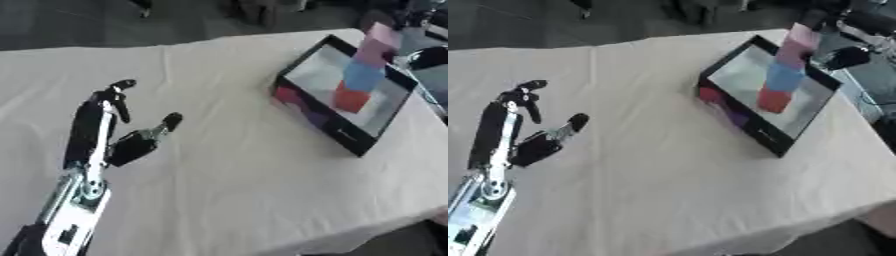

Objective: Pick up the objects with one hand, pass them to the other hand, and then place them into the box on the other side of the table.

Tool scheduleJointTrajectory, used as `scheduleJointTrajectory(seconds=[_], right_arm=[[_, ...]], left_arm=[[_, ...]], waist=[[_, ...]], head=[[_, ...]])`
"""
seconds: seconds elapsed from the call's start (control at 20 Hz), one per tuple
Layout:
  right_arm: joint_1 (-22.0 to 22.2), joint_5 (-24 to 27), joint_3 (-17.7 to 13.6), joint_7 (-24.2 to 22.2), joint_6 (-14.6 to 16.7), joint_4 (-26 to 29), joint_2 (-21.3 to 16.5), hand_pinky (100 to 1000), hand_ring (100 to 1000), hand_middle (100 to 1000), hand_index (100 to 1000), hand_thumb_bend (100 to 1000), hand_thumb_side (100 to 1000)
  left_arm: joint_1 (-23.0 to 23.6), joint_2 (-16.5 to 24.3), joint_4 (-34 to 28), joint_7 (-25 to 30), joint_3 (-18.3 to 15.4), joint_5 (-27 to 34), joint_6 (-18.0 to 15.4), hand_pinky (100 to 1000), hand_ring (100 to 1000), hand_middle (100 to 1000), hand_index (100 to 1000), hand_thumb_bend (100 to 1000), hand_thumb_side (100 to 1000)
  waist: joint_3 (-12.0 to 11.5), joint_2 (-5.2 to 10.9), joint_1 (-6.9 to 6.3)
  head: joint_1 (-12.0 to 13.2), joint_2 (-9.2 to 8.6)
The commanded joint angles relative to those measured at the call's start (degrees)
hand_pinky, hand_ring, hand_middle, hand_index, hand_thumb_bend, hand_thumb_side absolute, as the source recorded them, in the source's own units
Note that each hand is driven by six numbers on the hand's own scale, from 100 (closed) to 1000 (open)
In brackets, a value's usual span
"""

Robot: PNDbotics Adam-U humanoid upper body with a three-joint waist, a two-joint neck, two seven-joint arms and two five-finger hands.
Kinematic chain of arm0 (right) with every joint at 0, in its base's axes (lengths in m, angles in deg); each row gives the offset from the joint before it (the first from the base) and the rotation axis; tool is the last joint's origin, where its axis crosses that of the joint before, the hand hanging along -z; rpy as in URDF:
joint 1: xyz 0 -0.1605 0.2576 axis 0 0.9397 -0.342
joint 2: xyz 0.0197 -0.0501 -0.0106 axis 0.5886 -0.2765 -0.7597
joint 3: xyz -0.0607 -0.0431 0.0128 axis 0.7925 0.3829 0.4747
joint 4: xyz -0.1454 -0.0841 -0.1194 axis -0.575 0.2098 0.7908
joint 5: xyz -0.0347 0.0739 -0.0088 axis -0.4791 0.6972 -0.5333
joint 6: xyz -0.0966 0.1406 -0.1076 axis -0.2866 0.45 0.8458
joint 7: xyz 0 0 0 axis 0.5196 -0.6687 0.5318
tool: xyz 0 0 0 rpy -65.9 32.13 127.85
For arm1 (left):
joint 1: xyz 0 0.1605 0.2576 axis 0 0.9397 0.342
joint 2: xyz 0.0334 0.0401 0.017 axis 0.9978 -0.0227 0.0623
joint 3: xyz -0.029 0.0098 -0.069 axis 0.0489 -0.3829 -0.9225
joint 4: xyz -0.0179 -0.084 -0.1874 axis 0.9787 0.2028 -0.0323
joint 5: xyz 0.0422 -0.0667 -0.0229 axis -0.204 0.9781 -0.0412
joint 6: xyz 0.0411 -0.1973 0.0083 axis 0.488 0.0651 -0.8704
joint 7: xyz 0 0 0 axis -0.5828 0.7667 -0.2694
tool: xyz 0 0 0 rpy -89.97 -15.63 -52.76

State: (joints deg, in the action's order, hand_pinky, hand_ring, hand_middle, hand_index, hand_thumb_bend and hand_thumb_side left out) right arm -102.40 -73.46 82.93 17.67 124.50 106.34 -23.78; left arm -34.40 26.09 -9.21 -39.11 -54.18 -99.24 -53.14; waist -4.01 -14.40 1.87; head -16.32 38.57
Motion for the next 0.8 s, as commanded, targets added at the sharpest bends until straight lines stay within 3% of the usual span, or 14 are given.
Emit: scheduleJointTrajectory(seconds=[0.05, 0.35, 0.7, 0.8], right_arm=[[-0.95, 0.54, -0.74, -1.09, 0.62, 0.53, -2.11, 875, 895, 780, 882, 446, 748], [-0.83, 2.04, -0.97, -2.57, 0.86, 0.98, -2.51, 886, 918, 801, 918, 445, 745], [-0.67, 4.47, -1.91, -2.47, -0.87, 1.78, -2.87, 891, 922, 807, 928, 458, 660], [-0.46, 6.35, -2.66, -2.3, -2.36, 2.57, -2.96, 910, 921, 811, 931, 353, 565]], left_arm=[[-0.43, -0.16, -0.52, -0.23, 0.14, -0.06, -0.17, 771, 714, 295, 822, 748, 770], [-0.36, -0.22, -0.39, -0.21, 0.16, -0.16, -0.22, 771, 714, 294, 823, 746, 767], [-0.22, -0.27, -0.39, -0.22, 0.15, -0.33, -0.3, 771, 715, 292, 823, 747, 767], [-0.25, -0.23, -0.42, -0.23, 0.11, -0.35, -0.3, 771, 714, 291, 823, 746, 766]], waist=[[0.17, 0.89, 0.24], [0.36, 1.02, 0.19], [0.52, 1.1, 0.1], [0.58, 1.14, 0.05]], head=[[-0.23, -0.69], [-0.04, -0.71], [-0.11, -0.68], [-0.04, -0.66]])
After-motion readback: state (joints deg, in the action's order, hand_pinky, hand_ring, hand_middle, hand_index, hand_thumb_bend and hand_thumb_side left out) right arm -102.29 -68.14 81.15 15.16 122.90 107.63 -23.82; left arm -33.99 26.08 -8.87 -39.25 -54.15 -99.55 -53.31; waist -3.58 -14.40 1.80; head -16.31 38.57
